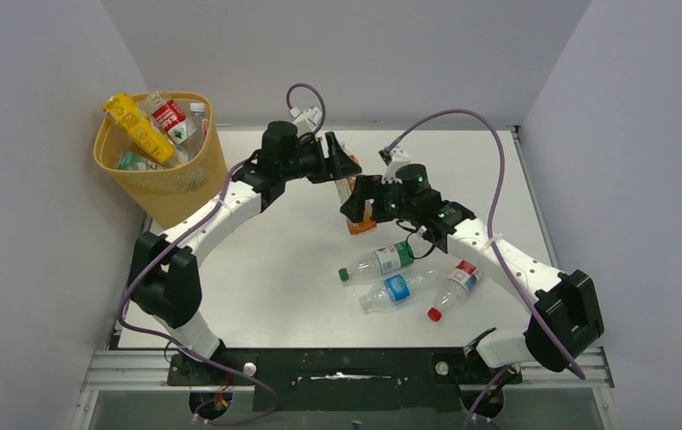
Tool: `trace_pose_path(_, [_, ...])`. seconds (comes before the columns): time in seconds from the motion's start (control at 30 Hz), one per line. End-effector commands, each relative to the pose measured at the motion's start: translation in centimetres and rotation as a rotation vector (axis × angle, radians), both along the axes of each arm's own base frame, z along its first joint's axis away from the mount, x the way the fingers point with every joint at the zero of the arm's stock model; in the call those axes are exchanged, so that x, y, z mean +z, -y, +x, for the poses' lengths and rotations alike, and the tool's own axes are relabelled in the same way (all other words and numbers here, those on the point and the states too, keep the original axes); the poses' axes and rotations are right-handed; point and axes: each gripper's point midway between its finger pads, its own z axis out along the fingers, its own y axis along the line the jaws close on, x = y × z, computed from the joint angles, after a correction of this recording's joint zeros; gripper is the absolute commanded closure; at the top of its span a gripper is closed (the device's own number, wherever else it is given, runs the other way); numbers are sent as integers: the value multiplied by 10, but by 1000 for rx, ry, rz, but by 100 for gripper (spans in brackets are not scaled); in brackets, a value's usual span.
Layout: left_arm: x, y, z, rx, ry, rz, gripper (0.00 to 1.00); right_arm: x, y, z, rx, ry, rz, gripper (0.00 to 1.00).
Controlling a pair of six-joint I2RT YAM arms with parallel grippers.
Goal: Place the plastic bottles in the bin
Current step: Pick up the plastic bottle at the center of the board.
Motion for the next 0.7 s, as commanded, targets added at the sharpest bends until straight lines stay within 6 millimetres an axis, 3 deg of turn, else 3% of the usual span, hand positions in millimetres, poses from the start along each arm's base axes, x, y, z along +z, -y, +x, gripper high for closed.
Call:
trace_pose_path(0.0, [30,1,8,-24,83,-25,64,28,-1,6,-19,88,50,8])
trace_pose_path(0.1, [30,-1,11,-21,82,-24,64,28,0,7,-24,87,48,0])
trace_pose_path(0.27, [33,-6,15,-11,87,-17,64,30,5,9,-49,87,26,2])
trace_pose_path(0.4, [37,-18,21,10,94,-4,64,45,17,10,-90,108,3,2])
trace_pose_path(0.53, [55,-46,33,65,129,16,64,72,37,6,-142,151,21,2])
trace_pose_path(0.67, [83,-87,49,142,179,36,64,84,52,1,-171,164,33,2])
